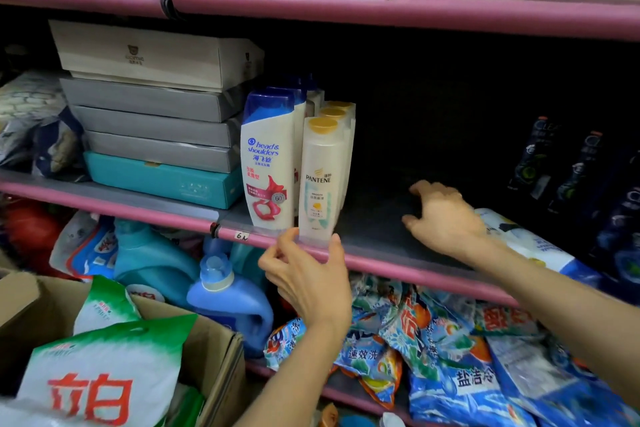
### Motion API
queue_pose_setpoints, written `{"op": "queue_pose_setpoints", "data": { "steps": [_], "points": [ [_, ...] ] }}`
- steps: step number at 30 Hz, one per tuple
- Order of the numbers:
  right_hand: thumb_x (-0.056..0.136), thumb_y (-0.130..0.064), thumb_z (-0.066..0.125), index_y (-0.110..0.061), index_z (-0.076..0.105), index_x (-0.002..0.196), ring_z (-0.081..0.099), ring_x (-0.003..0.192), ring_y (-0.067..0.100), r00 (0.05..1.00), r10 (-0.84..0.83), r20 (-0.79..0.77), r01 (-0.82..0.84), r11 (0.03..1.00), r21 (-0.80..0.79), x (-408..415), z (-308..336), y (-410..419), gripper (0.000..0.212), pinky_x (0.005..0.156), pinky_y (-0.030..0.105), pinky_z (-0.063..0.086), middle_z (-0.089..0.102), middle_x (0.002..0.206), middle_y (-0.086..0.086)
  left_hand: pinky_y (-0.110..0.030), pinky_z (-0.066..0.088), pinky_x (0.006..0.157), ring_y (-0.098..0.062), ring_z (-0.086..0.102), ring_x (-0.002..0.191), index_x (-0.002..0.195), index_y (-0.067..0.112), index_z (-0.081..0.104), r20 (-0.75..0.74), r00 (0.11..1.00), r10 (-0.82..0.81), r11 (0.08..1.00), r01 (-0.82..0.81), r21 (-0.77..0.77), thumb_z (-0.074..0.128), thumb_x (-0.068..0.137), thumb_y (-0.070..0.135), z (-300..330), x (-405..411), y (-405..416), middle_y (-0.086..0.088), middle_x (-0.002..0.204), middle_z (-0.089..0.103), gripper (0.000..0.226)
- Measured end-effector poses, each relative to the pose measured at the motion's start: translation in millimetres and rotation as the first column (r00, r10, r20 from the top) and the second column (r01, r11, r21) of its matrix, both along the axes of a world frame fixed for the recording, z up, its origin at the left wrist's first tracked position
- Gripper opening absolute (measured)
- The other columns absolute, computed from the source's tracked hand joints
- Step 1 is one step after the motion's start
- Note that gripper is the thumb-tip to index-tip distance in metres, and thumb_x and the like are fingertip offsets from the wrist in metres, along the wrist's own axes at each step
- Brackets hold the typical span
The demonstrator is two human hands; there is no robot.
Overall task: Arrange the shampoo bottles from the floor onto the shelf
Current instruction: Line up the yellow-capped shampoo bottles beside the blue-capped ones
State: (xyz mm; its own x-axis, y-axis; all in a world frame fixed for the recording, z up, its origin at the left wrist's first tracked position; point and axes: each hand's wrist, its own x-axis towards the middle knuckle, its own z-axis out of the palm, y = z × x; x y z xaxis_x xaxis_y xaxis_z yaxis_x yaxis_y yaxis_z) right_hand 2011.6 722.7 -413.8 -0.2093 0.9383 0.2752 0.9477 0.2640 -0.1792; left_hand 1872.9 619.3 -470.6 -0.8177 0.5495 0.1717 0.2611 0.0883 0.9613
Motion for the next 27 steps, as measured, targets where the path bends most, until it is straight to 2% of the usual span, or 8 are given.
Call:
{"op": "queue_pose_setpoints", "data": {
  "steps": [3,8,11,14,18,21,24,27],
  "points": [
    [0.081,-0.043,0.064,-0.016,0.031,0.137,0.047,0.12,0.034,0.943,-0.164,0.289,0.19,0.98,-0.066,40.1,2.8,-25.0,0.07,0.093,0.042,0.043,0.047,0.13,0.013,-0.027,0.038,0.09,-0.023,0.048,0.101,0.117,0.019,0.049,0.038,0.989,-0.145,0.989,0.144,0.031,0.066,0.086,0.026,5.7,11.7,-18.2,0.001,0.11,0.033,0.036],
    [0.086,-0.036,0.059,-0.015,0.029,0.139,0.047,0.118,0.04,0.922,-0.199,0.333,0.247,0.963,-0.108,76.0,5.8,-45.2,0.064,0.091,0.044,0.043,0.049,0.129,0.02,-0.016,0.043,0.07,-0.003,0.055,0.082,0.098,0.025,0.056,0.066,0.895,-0.441,0.897,0.437,0.068,0.059,0.091,0.029,17.2,34.5,-47.8,0.005,0.097,0.057,0.008],
    [0.089,-0.027,0.055,-0.009,0.031,0.139,0.056,0.107,0.039,0.971,-0.155,0.182,0.195,0.954,-0.226,77.7,11.9,-48.3,0.058,0.081,0.037,0.044,0.056,0.121,0.023,-0.01,0.043,0.061,-0.001,0.056,0.07,0.084,0.022,0.065,0.006,0.826,-0.564,0.825,0.564,0.036,0.057,0.092,0.034,20.1,40.5,-62.1,0.006,0.079,0.065,0.017],
    [0.091,-0.023,0.055,-0.002,0.042,0.134,0.062,0.09,0.034,0.953,-0.238,-0.189,0.163,0.924,-0.346,76.4,26.3,-53.8,0.05,0.066,0.03,0.047,0.06,0.113,0.023,-0.014,0.041,0.053,-0.001,0.051,0.052,0.064,0.022,0.065,-0.074,0.781,-0.62,0.783,0.622,0.003,0.052,0.094,0.042,24.9,42.9,-77.7,0.004,0.059,0.062,0.039],
    [0.092,-0.016,0.055,-0.001,0.047,0.128,0.067,0.076,0.027,0.487,-0.436,-0.757,-0.098,0.834,-0.543,71.4,53.3,-79.1,0.039,0.047,0.026,0.053,0.058,0.115,0.025,-0.03,0.048,0.064,-0.006,0.056,0.061,0.073,0.021,0.065,-0.216,0.756,-0.617,0.781,0.621,-0.057,0.047,0.096,0.039,30.1,39.8,-92.0,0.001,0.071,0.065,0.035],
    [0.089,-0.017,0.056,-0.013,0.053,0.117,0.07,0.074,0.027,0.158,-0.532,-0.832,-0.36,0.754,-0.55,66.3,74.7,-113.3,0.029,0.044,0.024,0.053,0.061,0.11,0.025,-0.03,0.048,0.088,-0.007,0.056,0.098,0.12,0.023,0.053,-0.307,0.743,-0.595,0.799,0.586,-0.133,0.055,0.093,0.031,35.5,40.6,-96.8,0.008,0.117,0.055,0.029],
    [0.089,-0.015,0.051,-0.018,0.06,0.119,0.065,0.06,0.026,0.08,-0.608,-0.79,-0.587,0.611,-0.53,59.7,86.3,-146.7,0.031,0.038,0.02,0.05,0.063,0.101,0.029,-0.026,0.032,0.105,-0.011,0.032,0.135,0.146,0.024,0.023,-0.409,0.704,-0.58,0.805,0.572,-0.156,0.065,0.088,0.024,41.9,44.1,-99.3,0.006,0.15,0.026,0.072],
    [0.089,-0.017,0.047,-0.018,0.065,0.118,0.058,0.046,0.018,0.117,-0.685,-0.719,-0.724,0.436,-0.534,51.7,89.1,-170.5,0.034,0.035,0.018,0.048,0.061,0.081,0.025,-0.036,0.025,0.112,-0.012,0.02,0.142,0.15,0.027,0.013,-0.498,0.664,-0.557,0.816,0.549,-0.18,0.07,0.082,0.021,48.6,43.1,-100.9,0.005,0.155,0.019,0.088]
  ]
}}
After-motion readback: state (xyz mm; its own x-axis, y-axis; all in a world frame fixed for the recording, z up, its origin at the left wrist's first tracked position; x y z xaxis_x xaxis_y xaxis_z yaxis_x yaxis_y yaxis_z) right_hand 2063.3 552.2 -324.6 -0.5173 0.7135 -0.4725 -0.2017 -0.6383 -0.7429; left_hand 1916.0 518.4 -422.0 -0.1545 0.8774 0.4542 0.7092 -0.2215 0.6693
